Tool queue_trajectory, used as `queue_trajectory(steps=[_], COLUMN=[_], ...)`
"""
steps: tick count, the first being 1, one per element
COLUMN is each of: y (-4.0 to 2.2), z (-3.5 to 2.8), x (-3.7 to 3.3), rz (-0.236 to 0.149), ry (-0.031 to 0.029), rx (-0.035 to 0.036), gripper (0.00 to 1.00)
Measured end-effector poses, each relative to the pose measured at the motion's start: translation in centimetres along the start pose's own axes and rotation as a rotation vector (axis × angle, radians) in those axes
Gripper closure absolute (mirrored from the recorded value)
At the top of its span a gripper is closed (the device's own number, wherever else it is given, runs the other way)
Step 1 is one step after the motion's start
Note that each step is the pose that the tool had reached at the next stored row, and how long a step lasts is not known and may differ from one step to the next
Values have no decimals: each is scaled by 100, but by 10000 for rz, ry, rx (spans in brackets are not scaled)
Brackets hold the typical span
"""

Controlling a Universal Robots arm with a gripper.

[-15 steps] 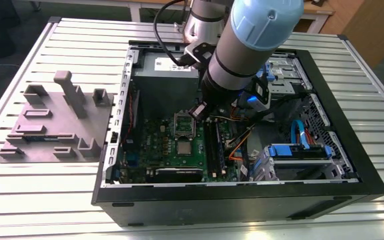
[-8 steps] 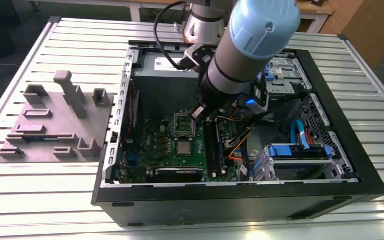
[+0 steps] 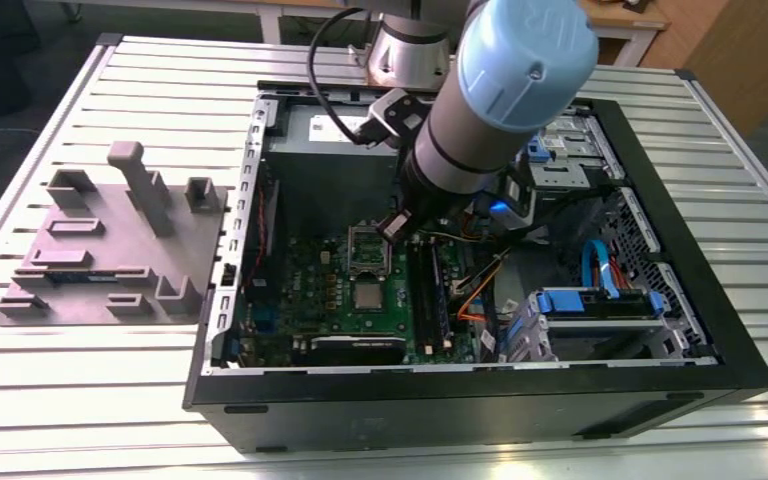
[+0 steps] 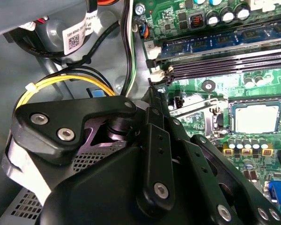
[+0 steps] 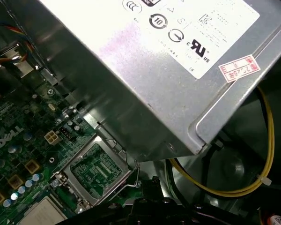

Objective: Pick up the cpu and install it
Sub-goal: 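Close the cpu cover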

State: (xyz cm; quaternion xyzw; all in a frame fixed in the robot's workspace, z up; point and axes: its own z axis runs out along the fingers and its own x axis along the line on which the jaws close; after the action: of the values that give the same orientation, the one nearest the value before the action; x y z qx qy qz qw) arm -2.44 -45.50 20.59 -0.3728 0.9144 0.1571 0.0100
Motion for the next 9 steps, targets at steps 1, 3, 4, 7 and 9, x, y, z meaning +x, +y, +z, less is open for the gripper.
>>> queue_trajectory(steps=[1,3,4,7,9], y=[-1,-1,-1,0,-2], z=[4,12,18,34,43], x=[1,4,7,15,17], rz=[-1,-4,-4,-5,-8], ry=[-13,-24,-26,-36,-46], rx=[-12,-25,-28,-38,-49], gripper=[90,90,90,90,90])
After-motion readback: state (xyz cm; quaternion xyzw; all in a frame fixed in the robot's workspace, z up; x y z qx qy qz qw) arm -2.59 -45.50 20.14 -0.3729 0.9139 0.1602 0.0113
